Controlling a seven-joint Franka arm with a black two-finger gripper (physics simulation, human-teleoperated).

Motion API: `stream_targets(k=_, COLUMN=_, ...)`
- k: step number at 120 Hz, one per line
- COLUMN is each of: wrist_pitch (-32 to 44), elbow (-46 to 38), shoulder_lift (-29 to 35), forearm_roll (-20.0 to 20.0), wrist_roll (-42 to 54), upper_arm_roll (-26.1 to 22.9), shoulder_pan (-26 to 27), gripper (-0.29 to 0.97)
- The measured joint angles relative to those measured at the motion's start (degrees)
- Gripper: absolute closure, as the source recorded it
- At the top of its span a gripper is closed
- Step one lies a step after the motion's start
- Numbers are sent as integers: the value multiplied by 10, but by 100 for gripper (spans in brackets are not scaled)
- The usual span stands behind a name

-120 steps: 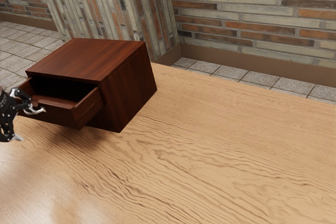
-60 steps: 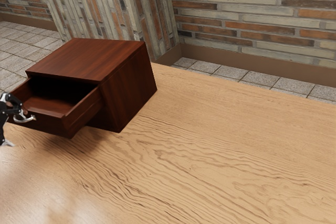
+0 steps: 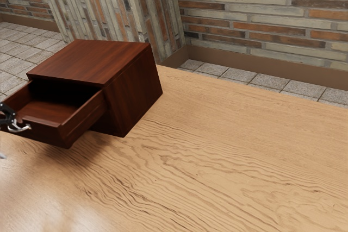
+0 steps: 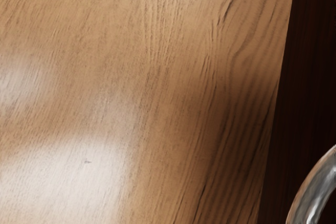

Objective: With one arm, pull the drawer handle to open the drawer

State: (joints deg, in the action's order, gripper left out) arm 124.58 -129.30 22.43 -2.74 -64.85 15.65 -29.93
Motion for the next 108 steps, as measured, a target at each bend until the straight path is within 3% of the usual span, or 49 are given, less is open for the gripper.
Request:
stream_targets(k=80, wrist_pitch=-8, elbow=-5, shoulder_lift=56, forearm_roll=13, wrist_roll=3, upper_arm_roll=-2, shoulder_pan=-5, gripper=6)
stream_targets(k=95, wrist_pitch=-25, elbow=35, shoulder_lift=60, forearm_roll=15, wrist_roll=4, upper_arm_roll=-6, shoulder_pan=-2, gripper=3)
stream_targets(k=108, wrist_pitch=-70, elbow=120, shoulder_lift=11, forearm_roll=13, wrist_roll=4, upper_arm_roll=-6, shoulder_pan=2, gripper=2)
